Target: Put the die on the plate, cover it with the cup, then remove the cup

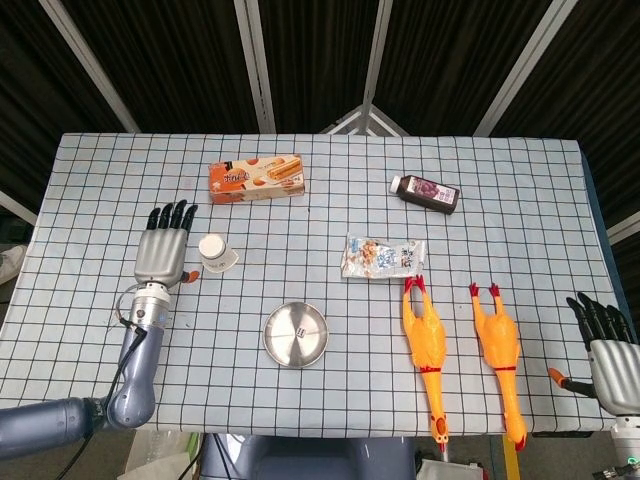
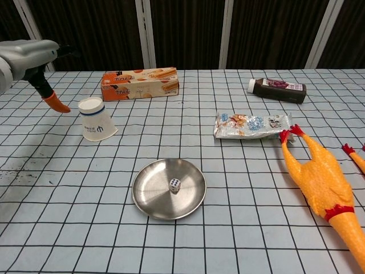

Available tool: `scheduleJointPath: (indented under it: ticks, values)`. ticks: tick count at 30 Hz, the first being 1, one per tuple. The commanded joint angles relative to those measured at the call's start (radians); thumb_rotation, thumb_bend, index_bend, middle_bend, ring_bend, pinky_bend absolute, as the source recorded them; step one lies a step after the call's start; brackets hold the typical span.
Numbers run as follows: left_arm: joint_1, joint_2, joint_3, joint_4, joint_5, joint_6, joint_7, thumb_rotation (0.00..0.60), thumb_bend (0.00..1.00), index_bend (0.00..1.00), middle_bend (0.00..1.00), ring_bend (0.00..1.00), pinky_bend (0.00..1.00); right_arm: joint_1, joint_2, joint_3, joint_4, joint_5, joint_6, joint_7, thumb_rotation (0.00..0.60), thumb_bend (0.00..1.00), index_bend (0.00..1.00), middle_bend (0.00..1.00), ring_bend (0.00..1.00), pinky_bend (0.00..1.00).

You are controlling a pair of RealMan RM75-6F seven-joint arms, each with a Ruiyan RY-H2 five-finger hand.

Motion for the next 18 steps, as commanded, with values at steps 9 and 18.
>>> scheduleJointPath:
  ticks: [9,18]
  values:
    - [-0.048,-0.074,0.008,0.158,-0.027,-0.041,-0.024,0.6,0.2,0.09,0.02,0.0,0.0,0.008,-0.009,0.01,0.019,0.036,-0.028,-0.004,0.6,0.09,0.03,0.02,0.07,0.0]
    - [-0.068,-0.096,0.02,0.268,-0.039,-0.108,-0.055,0.6,0.2,0.15,0.06,0.0,0.0,0.015,-0.016,0.022,0.039,0.072,-0.053,0.0,0.6,0.09,0.02,0.02,0.07,0.0]
